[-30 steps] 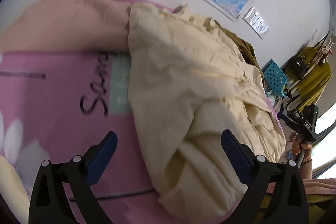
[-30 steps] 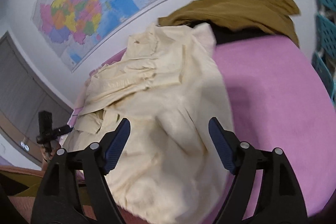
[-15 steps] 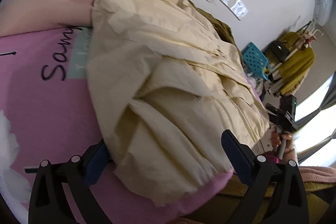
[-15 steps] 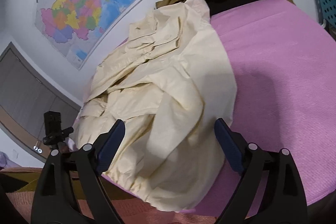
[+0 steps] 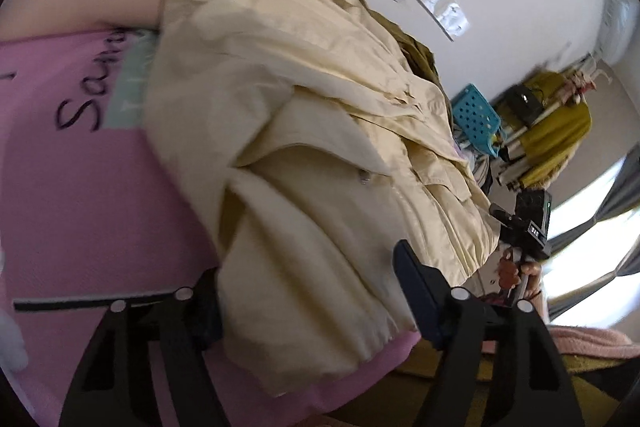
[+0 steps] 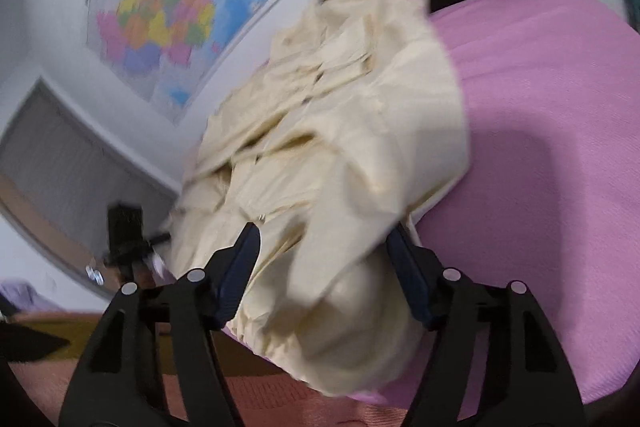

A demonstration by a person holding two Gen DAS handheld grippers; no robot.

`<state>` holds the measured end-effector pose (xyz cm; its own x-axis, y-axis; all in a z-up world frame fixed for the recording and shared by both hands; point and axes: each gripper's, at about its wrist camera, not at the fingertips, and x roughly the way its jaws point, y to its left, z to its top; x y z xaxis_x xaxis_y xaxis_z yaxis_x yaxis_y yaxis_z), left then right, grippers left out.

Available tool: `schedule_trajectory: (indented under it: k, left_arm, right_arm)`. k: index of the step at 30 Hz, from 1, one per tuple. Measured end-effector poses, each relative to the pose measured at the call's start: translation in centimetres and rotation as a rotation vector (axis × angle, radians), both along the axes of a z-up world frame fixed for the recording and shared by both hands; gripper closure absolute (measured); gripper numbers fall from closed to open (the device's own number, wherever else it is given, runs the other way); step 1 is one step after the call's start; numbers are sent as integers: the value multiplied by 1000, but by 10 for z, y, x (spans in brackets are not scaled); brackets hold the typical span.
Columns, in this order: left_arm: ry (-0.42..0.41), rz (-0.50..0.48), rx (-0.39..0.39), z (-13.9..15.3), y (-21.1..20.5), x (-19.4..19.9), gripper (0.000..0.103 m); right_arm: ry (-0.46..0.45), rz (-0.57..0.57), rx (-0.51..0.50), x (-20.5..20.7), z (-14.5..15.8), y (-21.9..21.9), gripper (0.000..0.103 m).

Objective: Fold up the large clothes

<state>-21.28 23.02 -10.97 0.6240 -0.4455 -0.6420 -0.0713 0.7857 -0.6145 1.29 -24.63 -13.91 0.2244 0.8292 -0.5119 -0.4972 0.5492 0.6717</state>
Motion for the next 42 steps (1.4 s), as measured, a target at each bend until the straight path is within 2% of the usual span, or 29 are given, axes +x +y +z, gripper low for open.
schedule_trajectory:
  k: [2, 3, 4, 5, 7, 9, 15, 17, 18, 19, 21, 23, 26, 30, 34, 35, 36, 38, 39, 41, 42]
  left_arm:
    - [-3, 8, -46, -1, 4, -1, 22]
    - [-8, 6, -63, -1, 3, 0, 18]
    - [-13, 4, -64, -1, 1, 1, 11]
    - [-15, -6, -43, 1, -5, 4, 8]
    - [-11, -17, 4, 3, -13, 8, 7]
    - [-7, -24, 24, 4, -15, 9, 7]
    - [-3, 9, -27, 3, -12, 16, 7]
    - [-4, 18, 0, 3, -16, 14, 15]
    - [2, 26, 25, 4, -17, 12, 19]
    - [10, 40, 47, 4, -17, 10, 27]
    - [15, 53, 34, 3, -13, 8, 32]
    - [12, 61, -6, 1, -7, 5, 29]
    - [-1, 41, -49, 0, -3, 4, 19]
    - [-4, 16, -3, 3, -12, 8, 14]
    - [2, 18, 26, 5, -19, 12, 13]
    - [3, 25, 30, 5, -19, 12, 14]
    - [6, 39, 39, 5, -20, 12, 18]
    - [31, 71, 67, 4, -21, 13, 47]
    - [40, 88, 63, 4, -19, 12, 52]
    - [34, 112, 37, 7, -13, 7, 75]
    - [17, 117, 22, 12, -10, 4, 77]
  right_arm:
    - [2, -35, -1, -1, 2, -14, 35]
    - [-1, -45, 4, -2, 4, -20, 27]
    - [-8, -66, -2, -5, 6, -27, 23]
    - [-8, -75, -17, -8, 7, -31, 23]
    - [-8, -107, -68, -12, 6, -38, 23]
    - [-13, -90, -83, -17, 5, -38, 24]
    - [-57, 19, -101, -24, 4, -3, 22]
    - [-53, 42, -94, -23, 3, 5, 22]
    - [-46, 58, -81, -23, 3, 7, 26]
    - [-25, 70, -64, -22, 1, 6, 34]
    - [-5, 47, -56, -22, 0, 1, 40]
    - [3, 10, -67, -24, 2, -6, 41]
    - [27, -49, -58, -29, 2, -22, 35]
    - [37, -44, -44, -39, 1, -25, 31]
    - [26, -2, -33, -37, 1, -5, 30]
    - [-12, -1, -63, -38, 5, 2, 33]
    - [-22, 8, -77, -37, 7, 8, 44]
    - [9, -15, -58, -31, 1, 12, 65]
    - [16, 0, -33, -30, 0, 14, 81]
    - [6, -2, 45, -34, 8, 10, 86]
    - [-9, 1, 80, -37, 16, 7, 87]
